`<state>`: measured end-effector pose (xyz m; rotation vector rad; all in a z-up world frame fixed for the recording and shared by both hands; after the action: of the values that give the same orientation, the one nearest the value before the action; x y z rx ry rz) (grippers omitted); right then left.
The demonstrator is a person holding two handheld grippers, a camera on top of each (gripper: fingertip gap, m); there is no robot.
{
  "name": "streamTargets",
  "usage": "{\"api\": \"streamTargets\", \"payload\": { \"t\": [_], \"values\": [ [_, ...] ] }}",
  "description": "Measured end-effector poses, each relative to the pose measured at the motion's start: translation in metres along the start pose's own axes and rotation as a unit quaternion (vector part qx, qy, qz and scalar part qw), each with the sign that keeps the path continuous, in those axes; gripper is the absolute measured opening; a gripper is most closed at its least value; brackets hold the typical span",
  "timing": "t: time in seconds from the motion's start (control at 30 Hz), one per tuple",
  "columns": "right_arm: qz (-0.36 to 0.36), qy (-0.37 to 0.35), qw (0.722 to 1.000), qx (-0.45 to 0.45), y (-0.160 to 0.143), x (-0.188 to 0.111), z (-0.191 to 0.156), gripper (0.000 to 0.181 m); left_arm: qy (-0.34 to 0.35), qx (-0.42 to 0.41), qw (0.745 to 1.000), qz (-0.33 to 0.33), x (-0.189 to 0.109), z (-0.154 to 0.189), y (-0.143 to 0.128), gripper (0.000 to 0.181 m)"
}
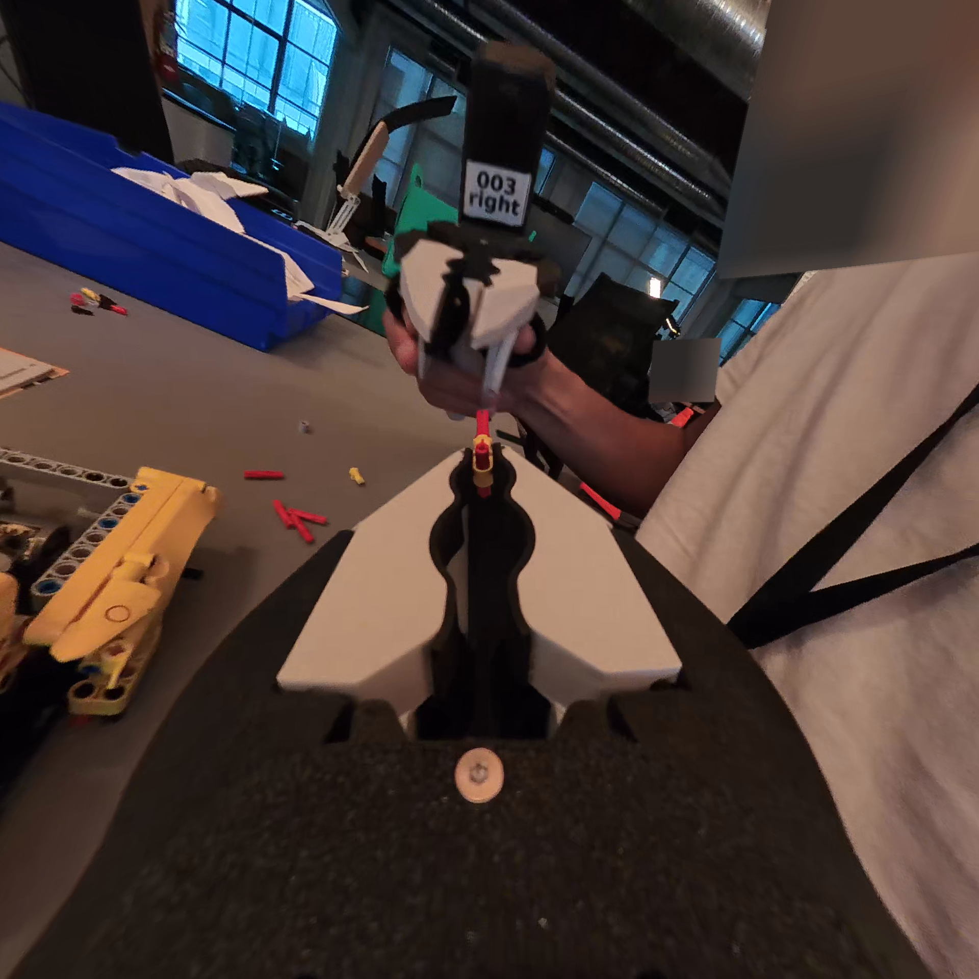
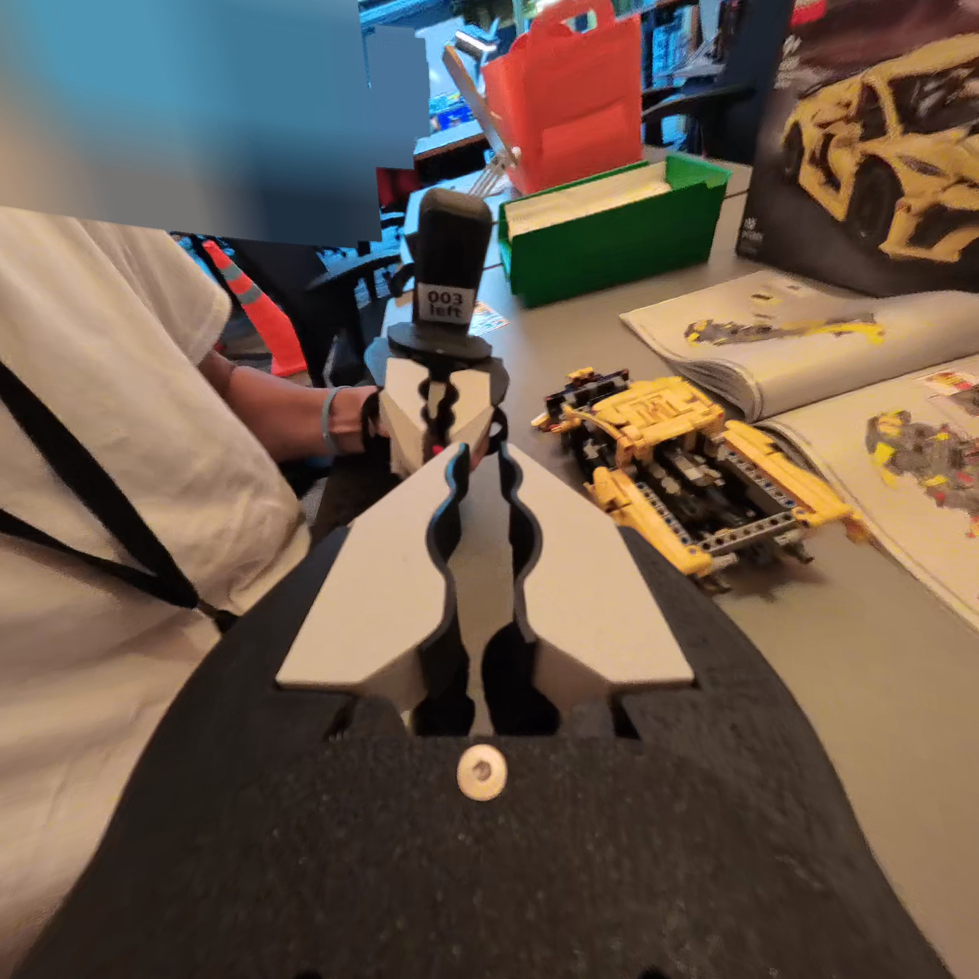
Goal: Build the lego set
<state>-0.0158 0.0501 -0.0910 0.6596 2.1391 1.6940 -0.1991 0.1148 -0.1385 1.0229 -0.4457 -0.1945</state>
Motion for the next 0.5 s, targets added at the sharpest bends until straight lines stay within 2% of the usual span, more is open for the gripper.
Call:
{"api": "streamTargets", "payload": {
  "t": [0.13, 0.27, 0.33, 0.5],
  "values": [
    [-0.029, 0.019, 0.999, 0.043, -0.017, 0.009, -0.012, 0.016, 0.002, 0.005, 1.000, 0.007, -0.001, 0.000, 0.001, 0.006],
    [-0.018, 0.023, 0.999, 0.043, -0.029, 0.016, -0.016, 0.012, 0.000, 0.013, 1.000, 0.001, 0.000, 0.003, 0.000, 0.006],
    [-0.014, 0.031, 0.998, 0.045, -0.031, 0.018, -0.016, 0.003, 0.001, 0.012, 1.000, -0.001, 0.000, 0.002, 0.000, 0.006],
    [-0.014, 0.026, 0.999, 0.035, -0.029, 0.017, -0.015, 0.003, 0.008, 0.020, 1.000, -0.009, 0.000, 0.001, -0.001, 0.007]
  ]
}}
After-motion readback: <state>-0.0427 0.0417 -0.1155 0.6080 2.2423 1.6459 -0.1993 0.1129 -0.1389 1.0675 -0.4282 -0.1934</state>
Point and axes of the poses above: each gripper's, where its closed fingertips meet, x out along the fingers, y out of its top, z = x × y across the jaws, the point moved 9 cm from there along -x, back along the fingers, and after that the axes turned 13 degrees about z, right-handed, at the moved point
